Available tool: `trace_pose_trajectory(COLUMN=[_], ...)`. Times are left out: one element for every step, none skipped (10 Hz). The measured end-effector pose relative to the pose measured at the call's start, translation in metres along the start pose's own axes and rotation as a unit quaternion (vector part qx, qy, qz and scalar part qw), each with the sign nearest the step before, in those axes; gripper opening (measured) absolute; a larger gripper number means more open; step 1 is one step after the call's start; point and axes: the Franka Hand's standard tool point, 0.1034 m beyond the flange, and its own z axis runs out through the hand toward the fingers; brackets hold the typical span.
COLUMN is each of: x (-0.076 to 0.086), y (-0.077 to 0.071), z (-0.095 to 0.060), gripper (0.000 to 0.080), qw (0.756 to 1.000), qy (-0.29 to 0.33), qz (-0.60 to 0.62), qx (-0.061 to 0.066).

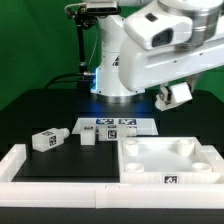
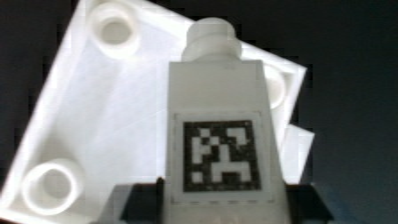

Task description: Assemble one leg

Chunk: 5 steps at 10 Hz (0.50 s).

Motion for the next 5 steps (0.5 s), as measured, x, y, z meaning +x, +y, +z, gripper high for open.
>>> trace_pose_trajectory(x=[0.002,0.002,0.007,0.012,0.018], y=[0.0,0.002,0.006,0.005,0.005], z=[0.001,0.001,0.0,0.008,0.011], gripper=[0.0286,0.0286,0.0287,0.0287,0.0287], qw=[0.999,0.998,0.994,0.988,0.979], qy=[0.036,0.061,0.104,0.151,0.2], qz=[0.001,0.001,0.004,0.0,0.0], qx=[-0.011,-0.019,-0.028,-0.041,-0.047])
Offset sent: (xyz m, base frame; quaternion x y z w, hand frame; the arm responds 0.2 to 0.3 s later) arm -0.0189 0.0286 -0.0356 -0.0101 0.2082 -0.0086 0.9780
